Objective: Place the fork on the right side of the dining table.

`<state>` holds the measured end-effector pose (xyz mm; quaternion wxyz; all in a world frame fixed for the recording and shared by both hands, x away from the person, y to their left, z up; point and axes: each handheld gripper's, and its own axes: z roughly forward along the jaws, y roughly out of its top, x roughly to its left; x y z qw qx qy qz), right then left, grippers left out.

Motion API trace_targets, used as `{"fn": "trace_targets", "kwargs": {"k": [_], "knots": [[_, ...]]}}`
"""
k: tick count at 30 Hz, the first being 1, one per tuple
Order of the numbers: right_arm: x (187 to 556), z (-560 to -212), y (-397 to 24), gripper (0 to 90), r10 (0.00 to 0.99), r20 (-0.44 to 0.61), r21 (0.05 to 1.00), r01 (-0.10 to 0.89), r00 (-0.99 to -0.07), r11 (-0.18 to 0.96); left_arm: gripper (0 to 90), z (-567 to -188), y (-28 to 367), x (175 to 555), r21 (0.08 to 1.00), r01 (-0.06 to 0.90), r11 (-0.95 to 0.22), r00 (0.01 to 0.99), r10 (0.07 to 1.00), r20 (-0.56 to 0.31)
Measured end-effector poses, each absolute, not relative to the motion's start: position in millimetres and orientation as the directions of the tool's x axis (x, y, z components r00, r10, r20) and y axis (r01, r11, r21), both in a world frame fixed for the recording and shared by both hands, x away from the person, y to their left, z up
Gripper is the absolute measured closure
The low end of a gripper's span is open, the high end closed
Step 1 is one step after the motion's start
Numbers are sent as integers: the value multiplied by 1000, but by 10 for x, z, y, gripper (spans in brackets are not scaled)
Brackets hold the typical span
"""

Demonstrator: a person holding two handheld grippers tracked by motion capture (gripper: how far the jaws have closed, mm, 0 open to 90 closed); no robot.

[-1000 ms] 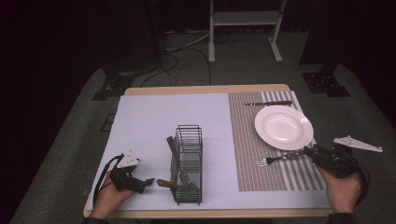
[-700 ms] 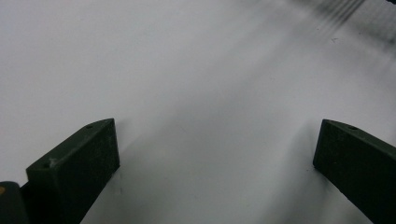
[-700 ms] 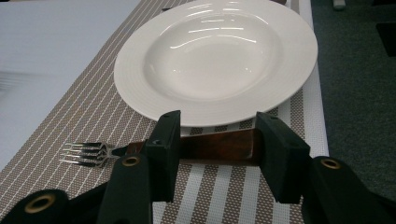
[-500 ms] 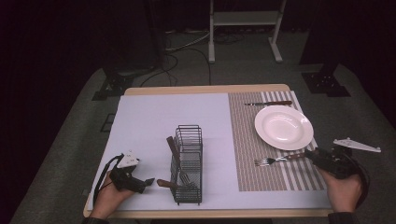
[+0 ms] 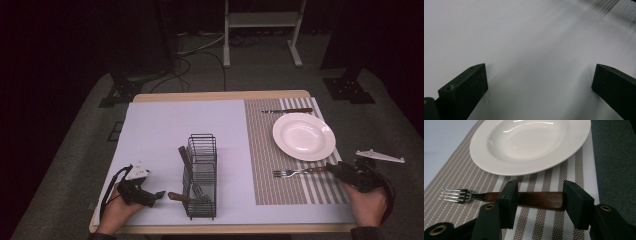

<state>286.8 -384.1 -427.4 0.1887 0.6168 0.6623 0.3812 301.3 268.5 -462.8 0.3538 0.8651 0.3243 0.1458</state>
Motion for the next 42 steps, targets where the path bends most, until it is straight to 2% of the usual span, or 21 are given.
{"fn": "trace_targets", "kwargs": {"k": [17,28,35,42], "knots": [[2942,-4430,-3919,447,957,242,692,720,-160,-55,0,-4628,2685,3013,707,458,-539,747,664,23],[2965,-4480,-3916,453,965,209,674,738,-160,-23,0,-4628,2685,3013,707,458,-539,747,664,23],[2946,-4439,-3905,426,965,205,698,715,-163,-27,0,-4628,2685,3013,707,458,-539,747,664,23],[2926,-4371,-3805,387,960,186,730,683,-210,8,0,-4628,2685,3013,707,458,-539,747,664,23]]}}
